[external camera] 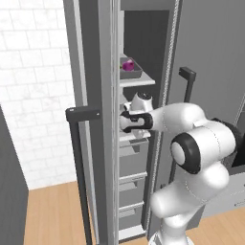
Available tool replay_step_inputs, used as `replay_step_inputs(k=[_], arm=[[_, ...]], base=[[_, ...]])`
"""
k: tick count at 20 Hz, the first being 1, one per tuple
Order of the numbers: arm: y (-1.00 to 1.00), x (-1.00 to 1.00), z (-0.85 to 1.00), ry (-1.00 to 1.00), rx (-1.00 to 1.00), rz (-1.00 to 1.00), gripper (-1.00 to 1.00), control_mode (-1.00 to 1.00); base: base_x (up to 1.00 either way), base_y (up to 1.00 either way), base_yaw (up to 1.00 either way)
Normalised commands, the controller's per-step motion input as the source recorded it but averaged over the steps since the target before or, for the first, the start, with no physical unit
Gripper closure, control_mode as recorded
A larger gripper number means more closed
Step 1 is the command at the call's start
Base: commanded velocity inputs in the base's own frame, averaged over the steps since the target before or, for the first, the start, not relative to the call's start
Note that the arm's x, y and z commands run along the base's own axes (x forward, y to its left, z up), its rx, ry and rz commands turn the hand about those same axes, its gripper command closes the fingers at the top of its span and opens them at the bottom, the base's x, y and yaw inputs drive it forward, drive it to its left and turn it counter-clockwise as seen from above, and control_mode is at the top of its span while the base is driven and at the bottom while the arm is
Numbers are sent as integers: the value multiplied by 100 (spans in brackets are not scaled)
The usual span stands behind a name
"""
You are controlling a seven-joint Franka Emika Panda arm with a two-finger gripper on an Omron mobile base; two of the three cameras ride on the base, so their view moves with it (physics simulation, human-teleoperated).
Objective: Take the meat container that has the shrimp and place it on the second highest rack of the freezer. Then take the vegetable container that has the onion and lemon wedge and place it on the highest rack of the freezer.
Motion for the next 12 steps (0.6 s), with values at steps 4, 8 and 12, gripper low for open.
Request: replay_step_inputs(k=[4,8,12], arm=[[9,79,-51,0,-5,-1,100,-100],[9,70,-48,0,-6,0,-100,-100],[5,75,-26,1,-1,0,-100,-100]], base=[[0,0,0],[0,0,0],[0,0,0]])
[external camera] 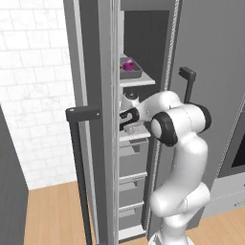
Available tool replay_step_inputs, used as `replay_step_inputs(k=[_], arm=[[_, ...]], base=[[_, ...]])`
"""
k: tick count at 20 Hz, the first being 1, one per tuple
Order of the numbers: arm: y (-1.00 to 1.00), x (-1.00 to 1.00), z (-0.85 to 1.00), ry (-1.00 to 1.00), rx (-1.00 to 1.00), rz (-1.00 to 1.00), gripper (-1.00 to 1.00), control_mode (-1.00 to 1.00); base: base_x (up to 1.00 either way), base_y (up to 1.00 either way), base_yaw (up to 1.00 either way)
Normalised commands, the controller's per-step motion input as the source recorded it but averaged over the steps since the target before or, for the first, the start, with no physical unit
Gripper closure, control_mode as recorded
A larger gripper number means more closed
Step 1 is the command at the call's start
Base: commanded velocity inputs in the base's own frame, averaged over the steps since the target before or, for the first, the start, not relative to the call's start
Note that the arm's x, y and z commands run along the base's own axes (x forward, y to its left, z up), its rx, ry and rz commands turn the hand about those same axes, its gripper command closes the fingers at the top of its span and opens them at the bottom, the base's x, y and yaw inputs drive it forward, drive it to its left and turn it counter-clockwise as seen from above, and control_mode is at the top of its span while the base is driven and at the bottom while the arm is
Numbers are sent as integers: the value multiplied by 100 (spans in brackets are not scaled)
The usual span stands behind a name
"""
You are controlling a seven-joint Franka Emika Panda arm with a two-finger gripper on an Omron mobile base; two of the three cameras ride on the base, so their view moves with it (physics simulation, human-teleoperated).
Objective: Take the meat container that has the shrimp and place it on the second highest rack of the freezer. Then take the vegetable container that has the onion and lemon wedge and place it on the highest rack of the freezer.
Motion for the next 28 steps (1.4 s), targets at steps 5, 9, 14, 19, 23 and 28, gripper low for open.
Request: replay_step_inputs(k=[5,9,14,19,23,28], arm=[[5,22,-13,-1,-1,0,-100,-100],[-14,-97,-27,-5,-2,-1,-100,-100],[-29,-100,13,-11,0,-1,-100,-100],[-32,-100,91,-16,8,0,-100,-100],[-21,-100,100,-8,6,0,-100,-100],[-19,-100,79,0,1,-3,-100,-100]], base=[[0,0,0],[0,0,0],[0,0,0],[0,0,0],[0,0,0],[0,0,0]])
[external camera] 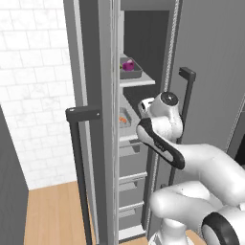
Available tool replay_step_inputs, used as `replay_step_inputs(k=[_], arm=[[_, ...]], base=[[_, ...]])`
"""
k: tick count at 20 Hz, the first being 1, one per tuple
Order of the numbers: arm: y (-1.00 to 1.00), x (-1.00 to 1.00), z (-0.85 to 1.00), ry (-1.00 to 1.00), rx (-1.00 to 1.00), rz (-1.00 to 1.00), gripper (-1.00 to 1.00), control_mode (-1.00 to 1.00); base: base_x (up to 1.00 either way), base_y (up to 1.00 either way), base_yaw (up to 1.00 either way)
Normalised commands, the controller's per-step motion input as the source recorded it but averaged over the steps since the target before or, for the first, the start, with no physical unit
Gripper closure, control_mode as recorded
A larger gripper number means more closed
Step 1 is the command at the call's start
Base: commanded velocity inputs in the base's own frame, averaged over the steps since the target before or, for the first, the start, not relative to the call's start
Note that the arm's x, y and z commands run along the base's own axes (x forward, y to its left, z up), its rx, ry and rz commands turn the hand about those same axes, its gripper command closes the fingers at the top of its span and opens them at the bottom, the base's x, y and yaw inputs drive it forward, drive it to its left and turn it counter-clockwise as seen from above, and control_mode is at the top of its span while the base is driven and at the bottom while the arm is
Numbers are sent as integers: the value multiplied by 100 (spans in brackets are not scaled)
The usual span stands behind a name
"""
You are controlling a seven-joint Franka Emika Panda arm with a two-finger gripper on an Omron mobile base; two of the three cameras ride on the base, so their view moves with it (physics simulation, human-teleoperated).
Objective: Take the meat container that has the shrimp and place it on the second highest rack of the freezer. Then take the vegetable container that has the onion and lemon wedge and place it on the highest rack of the freezer.
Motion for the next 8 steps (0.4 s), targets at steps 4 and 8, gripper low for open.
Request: replay_step_inputs(k=[4,8], arm=[[0,-82,61,0,0,0,-100,-100],[0,-50,31,0,0,0,-100,-100]], base=[[0,0,0],[0,0,0]])
